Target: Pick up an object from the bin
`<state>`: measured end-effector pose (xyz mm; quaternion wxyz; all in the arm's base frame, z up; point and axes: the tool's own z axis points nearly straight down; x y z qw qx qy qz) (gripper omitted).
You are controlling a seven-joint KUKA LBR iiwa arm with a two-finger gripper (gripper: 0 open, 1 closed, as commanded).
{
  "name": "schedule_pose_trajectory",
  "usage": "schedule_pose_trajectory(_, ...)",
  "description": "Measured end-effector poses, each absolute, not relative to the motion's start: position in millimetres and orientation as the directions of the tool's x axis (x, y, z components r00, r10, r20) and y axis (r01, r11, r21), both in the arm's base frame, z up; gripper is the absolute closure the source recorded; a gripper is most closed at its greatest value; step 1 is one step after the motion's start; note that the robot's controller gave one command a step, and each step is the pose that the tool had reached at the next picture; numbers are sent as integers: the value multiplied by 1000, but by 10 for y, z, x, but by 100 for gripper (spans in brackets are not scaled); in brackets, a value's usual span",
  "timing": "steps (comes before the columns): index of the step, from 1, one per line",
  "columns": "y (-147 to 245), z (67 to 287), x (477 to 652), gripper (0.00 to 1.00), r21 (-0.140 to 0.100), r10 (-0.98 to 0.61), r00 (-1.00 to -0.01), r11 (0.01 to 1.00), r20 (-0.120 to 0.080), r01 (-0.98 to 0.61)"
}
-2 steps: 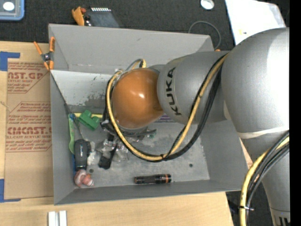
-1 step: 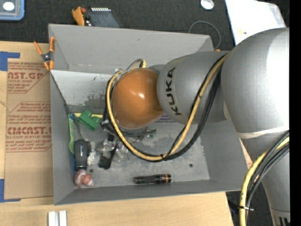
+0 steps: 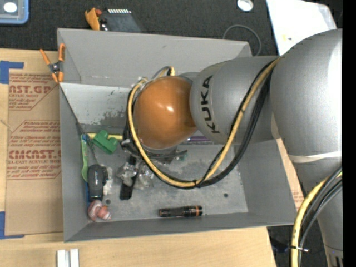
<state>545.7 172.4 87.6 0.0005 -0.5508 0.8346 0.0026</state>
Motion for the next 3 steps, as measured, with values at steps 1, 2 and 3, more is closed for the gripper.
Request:
schedule_pose_trajectory(1,1734,1137,5462,100,2,-919,-394,394,-7,-919)
schedule_pose_trajectory(2,1739,1439,5457,100,3,-919,-394,394,-7,-919)
schedule_pose_trajectory(3,1750,1646,5467,100,-1,-919,-395,395,-11,-919)
